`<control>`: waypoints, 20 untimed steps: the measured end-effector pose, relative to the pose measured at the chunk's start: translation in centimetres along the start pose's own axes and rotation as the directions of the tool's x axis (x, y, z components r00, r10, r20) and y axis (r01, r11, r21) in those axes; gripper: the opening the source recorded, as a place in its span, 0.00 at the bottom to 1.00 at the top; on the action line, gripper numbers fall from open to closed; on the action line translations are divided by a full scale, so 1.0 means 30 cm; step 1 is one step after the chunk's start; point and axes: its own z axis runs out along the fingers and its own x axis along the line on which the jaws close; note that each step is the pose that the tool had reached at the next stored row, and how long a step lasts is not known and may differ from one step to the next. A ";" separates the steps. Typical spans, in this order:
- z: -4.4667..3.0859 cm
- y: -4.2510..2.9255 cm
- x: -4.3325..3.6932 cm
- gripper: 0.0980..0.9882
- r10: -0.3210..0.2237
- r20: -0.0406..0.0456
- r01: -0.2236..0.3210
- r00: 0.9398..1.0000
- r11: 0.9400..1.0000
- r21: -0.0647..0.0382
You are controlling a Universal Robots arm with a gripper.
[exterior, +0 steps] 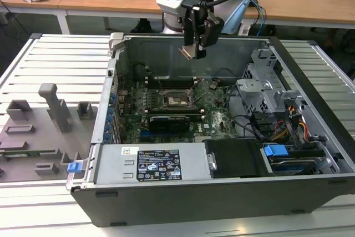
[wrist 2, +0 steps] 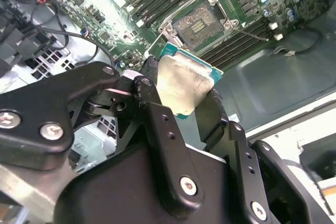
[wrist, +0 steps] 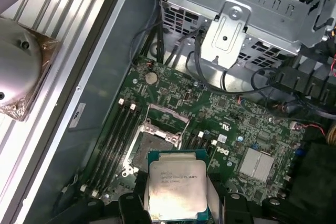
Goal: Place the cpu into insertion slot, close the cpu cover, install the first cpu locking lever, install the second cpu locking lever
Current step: 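Place the cpu into insertion slot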
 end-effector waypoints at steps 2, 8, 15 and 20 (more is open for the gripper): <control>0.001 0.000 0.000 0.48 0.029 0.003 -0.029 1.000 1.000 -0.001; 0.007 -0.001 0.000 0.48 0.149 0.013 -0.149 0.989 0.989 -0.004; 0.012 -0.001 0.000 0.48 0.280 0.024 -0.280 0.960 0.960 -0.009; 0.017 -0.001 0.001 0.48 0.330 0.029 -0.329 0.944 0.944 -0.011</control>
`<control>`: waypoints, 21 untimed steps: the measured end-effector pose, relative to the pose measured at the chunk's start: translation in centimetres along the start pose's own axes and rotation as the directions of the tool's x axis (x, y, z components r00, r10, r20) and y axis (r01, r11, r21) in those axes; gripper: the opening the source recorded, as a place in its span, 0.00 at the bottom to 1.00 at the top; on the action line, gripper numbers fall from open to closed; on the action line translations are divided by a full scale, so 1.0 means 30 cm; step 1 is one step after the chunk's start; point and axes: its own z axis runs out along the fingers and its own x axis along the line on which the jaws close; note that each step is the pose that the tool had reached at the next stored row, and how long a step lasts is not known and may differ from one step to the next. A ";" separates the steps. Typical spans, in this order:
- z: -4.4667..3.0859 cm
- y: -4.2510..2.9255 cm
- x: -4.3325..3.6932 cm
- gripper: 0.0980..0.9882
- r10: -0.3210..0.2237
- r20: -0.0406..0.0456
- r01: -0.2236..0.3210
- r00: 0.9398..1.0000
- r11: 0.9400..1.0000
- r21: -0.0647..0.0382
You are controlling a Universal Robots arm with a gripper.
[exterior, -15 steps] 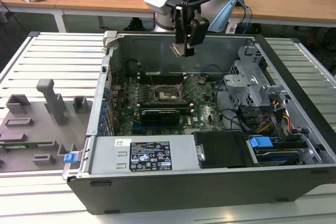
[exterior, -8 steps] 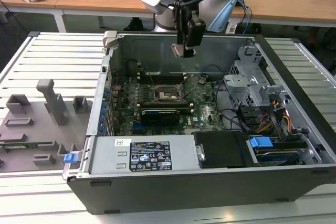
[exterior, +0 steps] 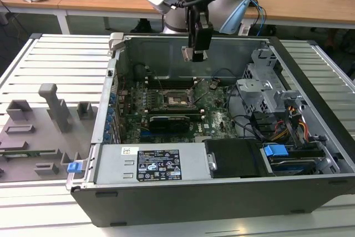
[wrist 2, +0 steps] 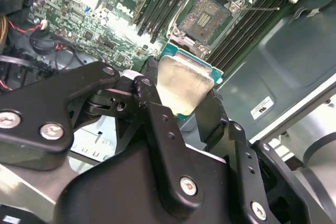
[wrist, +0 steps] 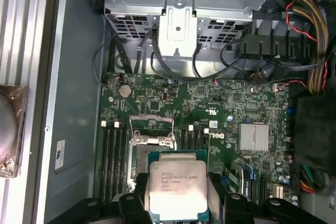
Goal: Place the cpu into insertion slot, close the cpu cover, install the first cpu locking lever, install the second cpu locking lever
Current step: 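Place the cpu into insertion slot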
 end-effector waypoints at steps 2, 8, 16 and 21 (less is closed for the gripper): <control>0.007 0.000 0.001 0.48 0.006 0.000 -0.006 1.000 1.000 0.000; 0.032 -0.003 0.000 0.48 0.007 0.002 -0.007 1.000 1.000 0.000; 0.060 -0.005 0.000 0.48 0.007 0.002 -0.007 1.000 1.000 0.000; 0.071 -0.006 0.000 0.48 0.007 0.002 -0.007 1.000 1.000 0.000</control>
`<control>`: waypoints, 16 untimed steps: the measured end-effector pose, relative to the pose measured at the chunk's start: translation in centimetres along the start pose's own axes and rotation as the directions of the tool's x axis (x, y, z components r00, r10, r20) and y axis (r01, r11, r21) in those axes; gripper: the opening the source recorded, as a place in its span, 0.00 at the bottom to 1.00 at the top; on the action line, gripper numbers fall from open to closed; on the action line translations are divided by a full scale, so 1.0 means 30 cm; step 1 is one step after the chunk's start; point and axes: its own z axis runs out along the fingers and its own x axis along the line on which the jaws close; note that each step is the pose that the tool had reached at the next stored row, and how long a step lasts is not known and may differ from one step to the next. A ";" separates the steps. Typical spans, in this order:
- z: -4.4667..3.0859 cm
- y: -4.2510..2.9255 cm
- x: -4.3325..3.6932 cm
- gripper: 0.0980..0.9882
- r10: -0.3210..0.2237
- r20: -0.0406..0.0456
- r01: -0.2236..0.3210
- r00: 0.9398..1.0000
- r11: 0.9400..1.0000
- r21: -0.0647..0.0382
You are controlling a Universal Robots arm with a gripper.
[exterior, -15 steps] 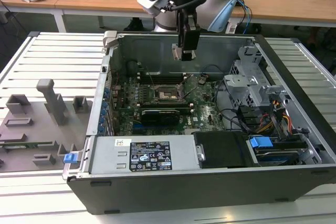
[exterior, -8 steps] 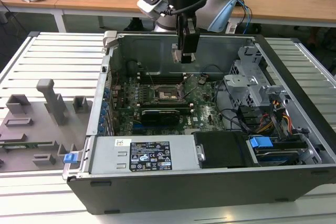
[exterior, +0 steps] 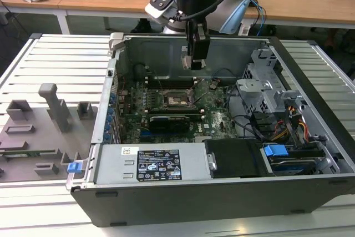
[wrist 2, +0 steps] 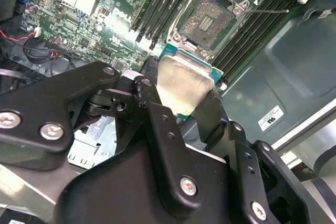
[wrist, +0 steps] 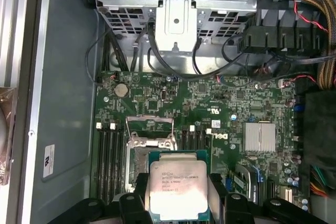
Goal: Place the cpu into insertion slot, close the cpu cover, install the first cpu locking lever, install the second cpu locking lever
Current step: 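Place the cpu into insertion slot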
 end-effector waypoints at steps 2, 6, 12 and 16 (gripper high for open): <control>0.004 0.000 0.000 0.48 0.000 0.000 0.000 1.000 1.000 0.000; 0.015 -0.001 0.000 0.48 0.000 0.000 0.000 1.000 1.000 0.000; 0.036 -0.003 -0.001 0.48 0.000 0.000 0.000 1.000 1.000 0.000; 0.048 -0.004 -0.001 0.48 0.000 0.000 0.000 1.000 1.000 0.000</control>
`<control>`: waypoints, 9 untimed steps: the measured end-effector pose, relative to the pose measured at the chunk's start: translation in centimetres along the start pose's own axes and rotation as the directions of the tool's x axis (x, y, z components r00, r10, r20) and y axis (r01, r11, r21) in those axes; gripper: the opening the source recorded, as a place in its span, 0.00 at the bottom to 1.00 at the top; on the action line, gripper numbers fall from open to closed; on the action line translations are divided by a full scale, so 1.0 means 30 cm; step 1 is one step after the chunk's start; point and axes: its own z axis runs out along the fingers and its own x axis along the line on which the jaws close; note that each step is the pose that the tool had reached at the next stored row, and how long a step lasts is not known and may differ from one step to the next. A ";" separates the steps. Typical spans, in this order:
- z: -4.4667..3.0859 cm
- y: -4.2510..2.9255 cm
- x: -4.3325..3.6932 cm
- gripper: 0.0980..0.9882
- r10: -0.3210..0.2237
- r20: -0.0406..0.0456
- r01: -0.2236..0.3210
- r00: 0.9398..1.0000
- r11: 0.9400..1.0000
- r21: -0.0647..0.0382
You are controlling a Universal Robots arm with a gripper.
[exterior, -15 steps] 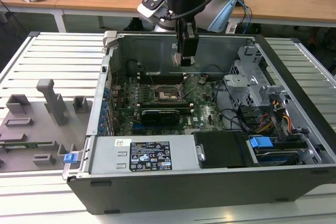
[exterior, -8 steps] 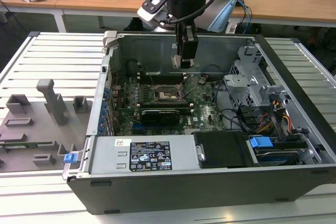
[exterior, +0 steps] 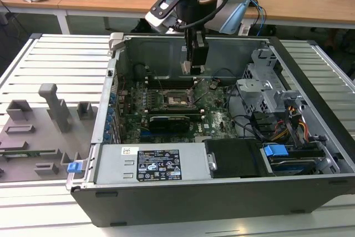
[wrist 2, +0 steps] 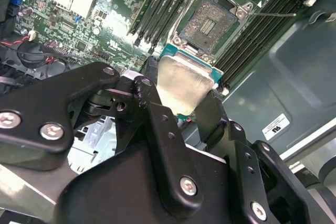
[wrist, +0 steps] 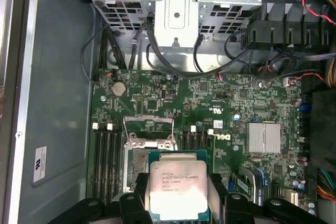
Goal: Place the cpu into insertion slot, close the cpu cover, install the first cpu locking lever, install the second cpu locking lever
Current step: 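Place the cpu into insertion slot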
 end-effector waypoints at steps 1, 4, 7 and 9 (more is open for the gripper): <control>0.003 0.000 0.000 0.48 0.000 0.000 0.000 1.000 1.000 0.000; 0.011 -0.001 0.000 0.48 0.000 0.000 0.000 1.000 1.000 0.000; 0.020 -0.002 0.000 0.48 0.000 0.000 0.000 1.000 1.000 0.000; 0.028 -0.003 0.000 0.48 0.000 0.000 0.000 1.000 1.000 0.000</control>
